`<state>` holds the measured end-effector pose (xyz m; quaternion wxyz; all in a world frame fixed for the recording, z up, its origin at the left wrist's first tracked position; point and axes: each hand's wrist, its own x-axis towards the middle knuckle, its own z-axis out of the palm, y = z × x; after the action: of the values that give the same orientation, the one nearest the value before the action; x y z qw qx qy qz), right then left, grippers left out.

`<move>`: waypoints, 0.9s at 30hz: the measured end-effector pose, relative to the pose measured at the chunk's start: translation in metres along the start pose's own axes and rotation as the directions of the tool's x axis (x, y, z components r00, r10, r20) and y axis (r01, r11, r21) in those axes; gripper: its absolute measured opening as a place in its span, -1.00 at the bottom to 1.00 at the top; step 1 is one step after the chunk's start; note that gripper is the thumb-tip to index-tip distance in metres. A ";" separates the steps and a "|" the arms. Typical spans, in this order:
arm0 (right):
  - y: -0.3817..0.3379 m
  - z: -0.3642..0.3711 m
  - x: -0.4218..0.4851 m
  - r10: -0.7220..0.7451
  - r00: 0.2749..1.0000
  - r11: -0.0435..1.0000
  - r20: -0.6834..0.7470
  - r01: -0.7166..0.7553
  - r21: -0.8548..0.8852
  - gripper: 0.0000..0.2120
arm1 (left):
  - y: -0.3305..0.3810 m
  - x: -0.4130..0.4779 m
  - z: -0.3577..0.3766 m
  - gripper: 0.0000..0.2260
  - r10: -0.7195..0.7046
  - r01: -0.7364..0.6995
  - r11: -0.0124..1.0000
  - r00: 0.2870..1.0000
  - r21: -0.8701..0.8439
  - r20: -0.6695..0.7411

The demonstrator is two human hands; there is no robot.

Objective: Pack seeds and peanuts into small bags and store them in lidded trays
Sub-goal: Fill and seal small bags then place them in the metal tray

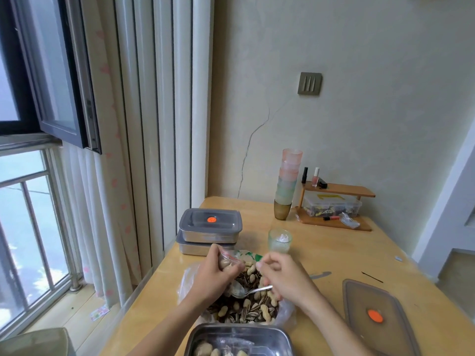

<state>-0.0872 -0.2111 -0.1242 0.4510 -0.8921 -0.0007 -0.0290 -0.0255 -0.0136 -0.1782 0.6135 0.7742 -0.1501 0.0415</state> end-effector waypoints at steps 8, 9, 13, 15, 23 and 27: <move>-0.007 0.028 0.024 -0.174 0.984 0.982 0.032 0.176 -0.072 -0.94 | 0.004 -0.001 0.003 -0.50 0.119 -0.121 0.992 0.992 0.030 0.045; -0.006 0.028 0.025 -0.175 0.984 0.981 0.017 0.176 -0.076 -0.92 | 0.005 -0.002 0.002 -0.48 0.117 -0.118 0.993 0.991 0.016 0.062; 0.001 0.022 0.022 -0.279 0.959 0.956 -0.048 0.273 -0.107 -0.89 | 0.003 -0.005 -0.002 -0.45 0.085 -0.076 0.995 0.986 -0.067 0.143; 0.002 0.019 0.018 -0.318 0.947 0.948 -0.034 0.318 -0.018 -0.91 | -0.001 -0.006 -0.009 -0.53 0.040 -0.028 0.997 0.982 -0.066 0.186; 0.012 0.026 0.017 -0.354 0.932 0.935 -0.079 0.355 0.002 -0.85 | 0.001 -0.008 -0.017 -0.72 0.042 -0.021 0.994 0.978 -0.107 0.205; 0.013 0.025 0.017 -0.352 0.934 0.930 -0.064 0.357 0.093 -0.85 | 0.004 -0.007 -0.017 -0.76 0.002 0.039 0.978 0.980 -0.203 0.200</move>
<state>-0.0687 -0.1992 -0.1489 0.4838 -0.8518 -0.1528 -0.1303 -0.0314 0.0030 -0.1721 0.6727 0.7081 -0.2069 -0.0578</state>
